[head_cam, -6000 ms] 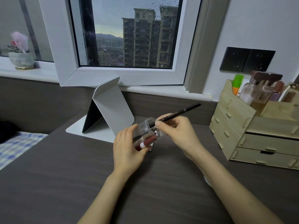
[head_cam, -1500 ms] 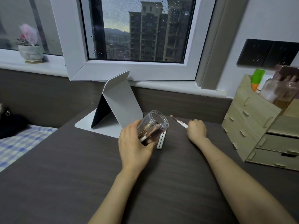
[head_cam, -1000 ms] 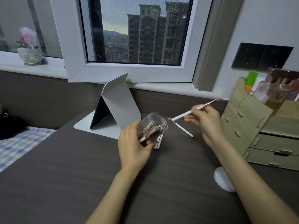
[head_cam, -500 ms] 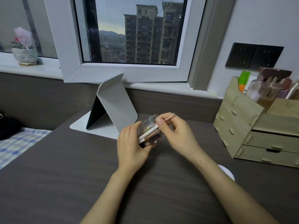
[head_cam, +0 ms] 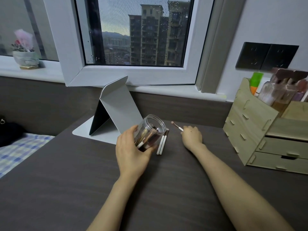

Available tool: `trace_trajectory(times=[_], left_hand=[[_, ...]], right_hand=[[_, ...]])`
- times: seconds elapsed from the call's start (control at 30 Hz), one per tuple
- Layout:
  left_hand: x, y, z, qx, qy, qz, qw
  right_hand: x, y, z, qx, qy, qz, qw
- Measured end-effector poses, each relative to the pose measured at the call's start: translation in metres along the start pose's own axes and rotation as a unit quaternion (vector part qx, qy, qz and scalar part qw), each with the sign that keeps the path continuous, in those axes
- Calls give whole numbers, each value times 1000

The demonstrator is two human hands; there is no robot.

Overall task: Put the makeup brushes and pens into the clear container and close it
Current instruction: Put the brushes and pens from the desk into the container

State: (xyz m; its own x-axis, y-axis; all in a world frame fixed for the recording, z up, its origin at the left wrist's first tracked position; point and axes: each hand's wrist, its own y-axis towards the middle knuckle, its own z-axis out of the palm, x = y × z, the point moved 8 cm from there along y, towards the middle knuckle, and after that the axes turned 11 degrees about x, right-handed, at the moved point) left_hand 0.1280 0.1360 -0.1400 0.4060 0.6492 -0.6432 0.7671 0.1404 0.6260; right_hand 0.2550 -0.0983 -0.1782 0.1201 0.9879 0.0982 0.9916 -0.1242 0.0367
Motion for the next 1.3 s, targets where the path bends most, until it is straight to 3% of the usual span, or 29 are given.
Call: trace_trajectory(times=[0.13,0.23,0.3,0.37,0.43,0.5,0.53,0.57,0.6,0.67,0.87,0.93,1.07,1.13,1.2,1.27,1.3], left_hand=[[-1,1,2,2,7,6,1000],[-3,0,3,4,16,17,1000],[-4,-1,3,5,18,18,1000],[-4,-2,3,6,18,21,1000],[-5,-1,3,7,17,24,1000],[-5,-2,4,8,16,23,1000],[-5,-2,4,9,15,22,1000],[-5,-2,4,11,14,21,1000],[-6,-2,4,13,13,22,1000],[-7,-2,6,22,12,24,999],[-17,-4,9,59,7,54,997],[-18,-4,9,66,12,56,996],[-14,-3,7,57,7,45,997],[-12,-3,7,52,9,41,998],[-9,-3,6,46,6,29,999],[-6,-2,3,35,-4,14,999],[-4,-2,2,31,-11,7,999]], right_hand=[[15,6,6,-12,-128,-14,992],[18,1,2,-14,-155,-22,988],[9,-6,-5,1,-84,6,996],[-6,-20,-21,-29,114,44,992],[-13,-40,-43,-86,376,30,922],[-7,-66,-66,-109,611,-44,783],[-3,-80,-81,-117,677,-89,721],[2,-94,-95,-123,708,-131,682],[9,-107,-107,-123,716,-162,668],[27,-123,-119,-108,686,-208,689],[66,-125,-98,-86,426,-245,867],[69,-125,-93,-95,371,-245,891],[73,-131,-87,-85,361,-271,888],[73,-133,-87,-73,392,-287,871],[64,-128,-90,-66,510,-272,813],[44,-113,-88,-92,625,-196,750],[34,-101,-80,-106,646,-143,742]])
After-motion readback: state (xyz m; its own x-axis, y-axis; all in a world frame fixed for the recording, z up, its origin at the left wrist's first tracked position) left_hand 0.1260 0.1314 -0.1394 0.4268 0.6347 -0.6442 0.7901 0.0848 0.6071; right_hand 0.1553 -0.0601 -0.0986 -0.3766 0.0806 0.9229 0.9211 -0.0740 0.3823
